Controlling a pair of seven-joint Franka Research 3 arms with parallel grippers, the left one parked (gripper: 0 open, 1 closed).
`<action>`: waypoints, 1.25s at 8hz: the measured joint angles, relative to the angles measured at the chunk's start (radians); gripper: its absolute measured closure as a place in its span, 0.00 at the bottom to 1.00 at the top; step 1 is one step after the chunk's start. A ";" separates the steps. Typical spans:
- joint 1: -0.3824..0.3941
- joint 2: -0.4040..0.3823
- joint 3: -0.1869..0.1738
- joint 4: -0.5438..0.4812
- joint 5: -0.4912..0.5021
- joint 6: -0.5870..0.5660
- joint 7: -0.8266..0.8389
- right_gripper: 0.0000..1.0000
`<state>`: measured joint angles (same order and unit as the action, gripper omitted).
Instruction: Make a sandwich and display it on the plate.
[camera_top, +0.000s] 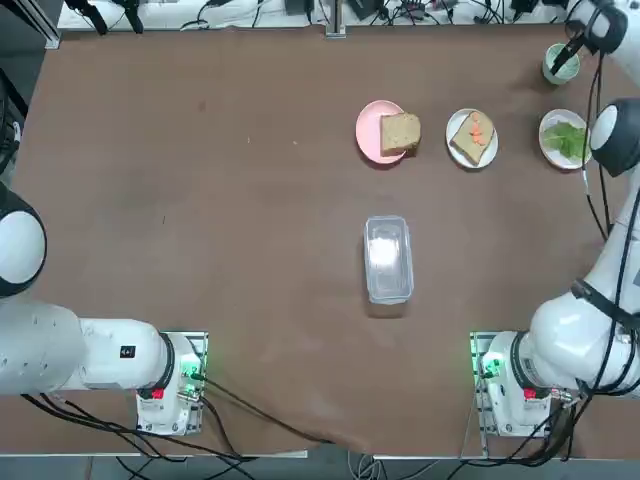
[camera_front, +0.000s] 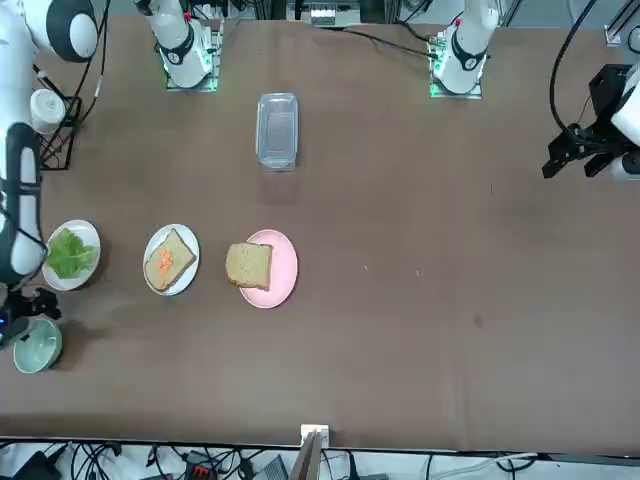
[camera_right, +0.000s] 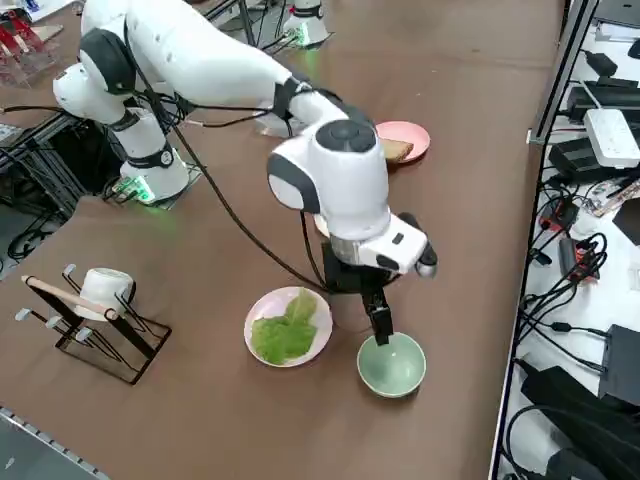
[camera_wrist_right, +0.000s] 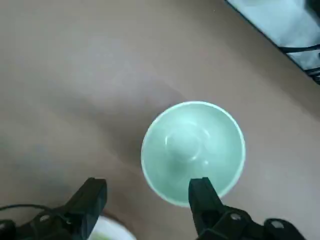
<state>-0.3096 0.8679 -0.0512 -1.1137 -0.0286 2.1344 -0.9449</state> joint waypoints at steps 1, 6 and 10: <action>0.000 -0.036 -0.005 -0.020 -0.010 -0.032 -0.015 0.00; -0.030 -0.211 -0.020 -0.382 -0.022 0.037 -0.037 0.00; -0.067 -0.294 -0.026 -0.639 -0.055 0.173 -0.061 0.00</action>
<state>-0.3768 0.5738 -0.0774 -1.7528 -0.0832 2.3074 -1.0061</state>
